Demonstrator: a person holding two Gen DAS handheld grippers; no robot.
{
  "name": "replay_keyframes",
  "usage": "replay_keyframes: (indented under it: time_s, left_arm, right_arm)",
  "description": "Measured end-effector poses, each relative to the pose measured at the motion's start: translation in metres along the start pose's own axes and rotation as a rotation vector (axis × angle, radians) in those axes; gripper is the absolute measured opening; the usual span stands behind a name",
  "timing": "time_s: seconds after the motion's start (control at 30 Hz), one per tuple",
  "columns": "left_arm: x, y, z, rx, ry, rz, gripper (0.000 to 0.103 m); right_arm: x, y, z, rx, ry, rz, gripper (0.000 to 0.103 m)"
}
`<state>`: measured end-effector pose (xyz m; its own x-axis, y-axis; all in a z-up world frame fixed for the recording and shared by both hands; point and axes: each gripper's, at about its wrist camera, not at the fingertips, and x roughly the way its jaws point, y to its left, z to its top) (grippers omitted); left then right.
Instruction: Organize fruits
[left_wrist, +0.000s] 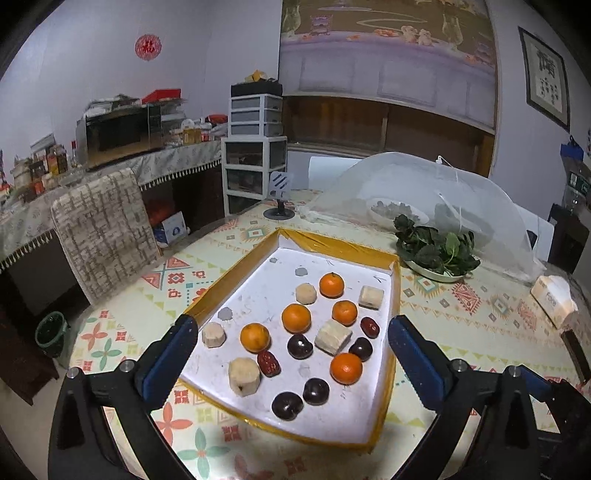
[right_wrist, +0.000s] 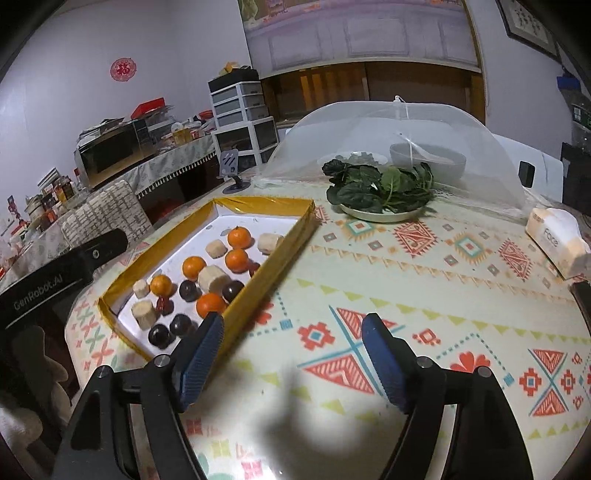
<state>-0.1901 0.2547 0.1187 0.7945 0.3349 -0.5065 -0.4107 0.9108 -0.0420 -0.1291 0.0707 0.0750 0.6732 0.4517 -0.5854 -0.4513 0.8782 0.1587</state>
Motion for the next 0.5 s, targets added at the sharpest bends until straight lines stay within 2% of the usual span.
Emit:
replay_keyframes:
  time_s: [0.23, 0.5]
  left_arm:
    - [-0.011, -0.014, -0.011, 0.035, -0.024, 0.017, 0.103]
    - [-0.005, -0.018, -0.016, 0.044, 0.023, 0.008, 0.103]
  right_arm:
    - [-0.002, -0.007, -0.018, 0.025, 0.026, 0.002, 0.085]
    - [0.004, -0.005, -0.027, 0.03, 0.058, 0.002, 0.085]
